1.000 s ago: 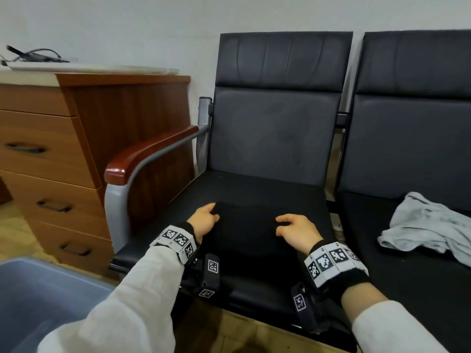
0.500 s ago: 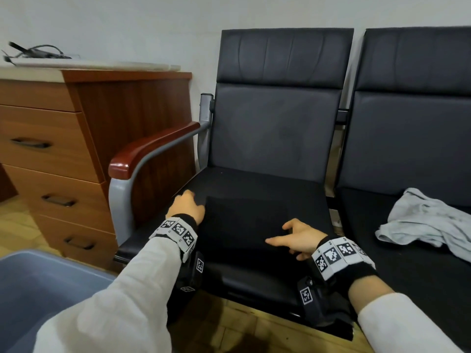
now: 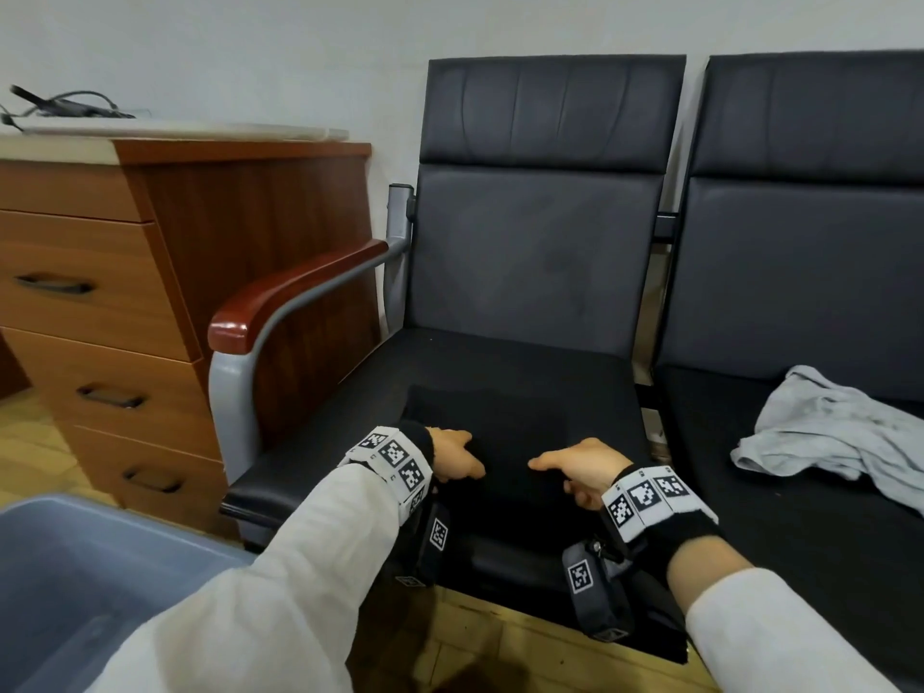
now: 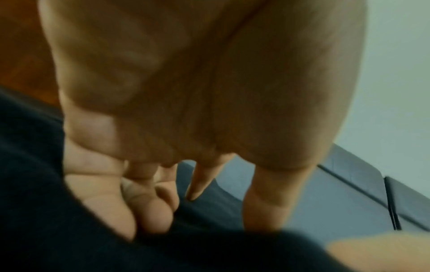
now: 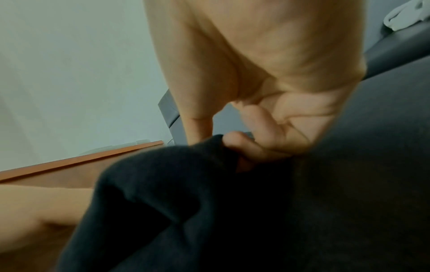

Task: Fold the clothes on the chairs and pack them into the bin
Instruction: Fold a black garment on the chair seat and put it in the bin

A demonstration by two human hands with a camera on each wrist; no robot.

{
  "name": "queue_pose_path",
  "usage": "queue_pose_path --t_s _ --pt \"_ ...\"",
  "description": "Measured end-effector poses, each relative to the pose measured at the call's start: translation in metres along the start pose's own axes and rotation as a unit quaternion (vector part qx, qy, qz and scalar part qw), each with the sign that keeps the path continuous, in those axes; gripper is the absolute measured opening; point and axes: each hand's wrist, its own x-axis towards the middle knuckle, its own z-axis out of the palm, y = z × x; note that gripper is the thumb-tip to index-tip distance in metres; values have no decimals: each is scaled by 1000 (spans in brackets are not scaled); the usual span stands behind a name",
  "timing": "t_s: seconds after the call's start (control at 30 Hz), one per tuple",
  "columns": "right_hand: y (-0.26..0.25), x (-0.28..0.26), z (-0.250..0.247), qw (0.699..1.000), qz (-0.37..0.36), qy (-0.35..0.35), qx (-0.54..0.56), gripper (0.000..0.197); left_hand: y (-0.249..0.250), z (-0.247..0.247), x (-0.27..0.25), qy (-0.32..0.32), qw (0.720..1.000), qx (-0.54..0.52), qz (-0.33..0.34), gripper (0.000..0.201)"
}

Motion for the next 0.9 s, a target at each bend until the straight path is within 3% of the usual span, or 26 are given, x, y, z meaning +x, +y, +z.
queue_pose_path --t_s 0.13,0.2,0.3,0.4,0.47,0.5,0.53,0.6,0.7,0.8,0.9 --pt "1 7 0 996 -44 22 70 48 4 3 -1 60 981 -169 70 70" --pt "1 10 -3 989 -60 55 120 46 9 13 0 39 975 -197 99 73" --pt "-3 4 -10 975 -51 55 209 27 17 29 0 0 975 -195 108 77" --pt "-3 -6 -12 973 -34 -12 229 46 28 36 2 46 980 -139 138 76" --pt "-3 -9 -13 975 -41 -38 216 27 32 38 7 73 976 -145 144 75" --pt "-4 -12 -14 976 -47 -25 213 9 32 37 10 73 970 -191 129 72" --pt "-5 -13 -17 974 -58 -11 219 9 31 34 13 77 957 -257 107 65" --pt "-8 -14 -20 966 -85 -10 245 25 24 22 17 134 915 -379 47 46" --pt "-15 -26 -17 954 -145 4 261 30 5 12 23 232 870 -434 -35 51" --pt "-23 -33 -10 957 -202 9 207 38 1 8 19 232 885 -404 -21 50" --pt "-30 -31 0 963 -234 21 134 60 6 5 13 305 907 -289 12 43"
